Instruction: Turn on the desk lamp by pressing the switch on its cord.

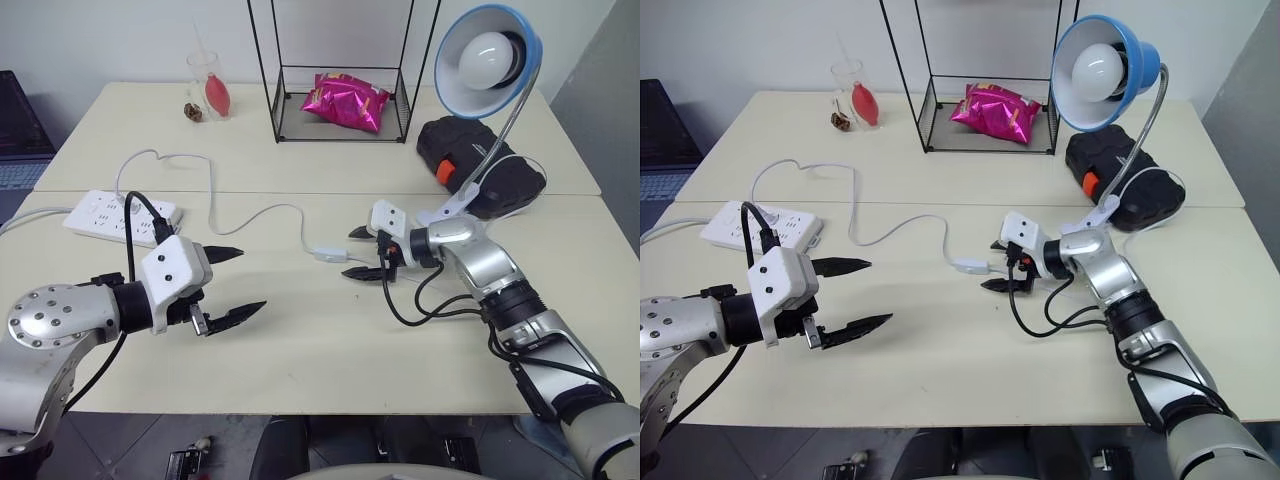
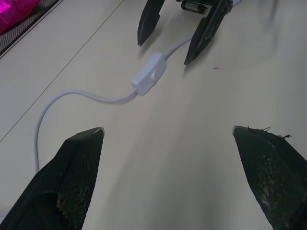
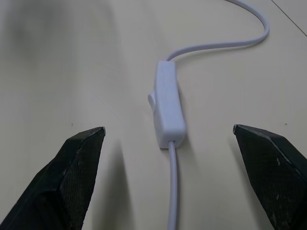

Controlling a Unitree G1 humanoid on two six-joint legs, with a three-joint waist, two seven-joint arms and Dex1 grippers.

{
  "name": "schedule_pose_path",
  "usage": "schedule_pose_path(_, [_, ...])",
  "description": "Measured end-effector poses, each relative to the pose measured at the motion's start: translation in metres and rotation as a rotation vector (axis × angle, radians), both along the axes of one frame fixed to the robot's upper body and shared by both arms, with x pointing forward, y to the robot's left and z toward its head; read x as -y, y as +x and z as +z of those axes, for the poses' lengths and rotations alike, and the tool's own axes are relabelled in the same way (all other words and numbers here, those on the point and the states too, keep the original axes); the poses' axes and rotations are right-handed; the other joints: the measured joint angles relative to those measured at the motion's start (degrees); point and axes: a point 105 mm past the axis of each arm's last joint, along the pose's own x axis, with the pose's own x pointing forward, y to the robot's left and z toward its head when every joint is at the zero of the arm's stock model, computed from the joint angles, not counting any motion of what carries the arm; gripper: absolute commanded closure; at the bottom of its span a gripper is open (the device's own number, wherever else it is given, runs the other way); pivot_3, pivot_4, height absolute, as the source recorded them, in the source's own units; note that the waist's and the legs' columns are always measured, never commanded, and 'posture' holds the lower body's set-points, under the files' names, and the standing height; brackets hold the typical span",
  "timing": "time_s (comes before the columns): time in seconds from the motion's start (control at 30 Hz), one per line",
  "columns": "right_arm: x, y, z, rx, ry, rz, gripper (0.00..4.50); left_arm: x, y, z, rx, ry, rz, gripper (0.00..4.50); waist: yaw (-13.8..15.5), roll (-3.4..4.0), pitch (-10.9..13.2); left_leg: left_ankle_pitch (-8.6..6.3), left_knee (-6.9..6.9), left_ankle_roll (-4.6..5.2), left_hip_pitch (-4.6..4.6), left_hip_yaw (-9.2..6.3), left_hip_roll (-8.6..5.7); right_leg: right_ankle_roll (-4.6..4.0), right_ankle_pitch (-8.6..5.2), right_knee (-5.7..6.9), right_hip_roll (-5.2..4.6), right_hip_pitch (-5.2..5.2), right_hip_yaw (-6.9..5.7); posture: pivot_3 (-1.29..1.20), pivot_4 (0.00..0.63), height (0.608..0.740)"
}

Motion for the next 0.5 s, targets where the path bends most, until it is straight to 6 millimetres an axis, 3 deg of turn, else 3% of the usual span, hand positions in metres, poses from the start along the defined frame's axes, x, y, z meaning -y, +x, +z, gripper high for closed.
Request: schedule_pose_path(0.5, [-0.01, 0.005, -0.012, -0.031, -0.002, -0.003, 3.72, -0.001, 0.002, -0.002, 0.003, 0.004, 0.018, 0.0, -0.3, 0.01, 0.0, 0.0, 0.0, 0.0, 0.0, 0.01, 0.0, 0.0, 0.0, 0.02, 0.0, -0.01, 0.02, 0.0, 0.15, 0.74])
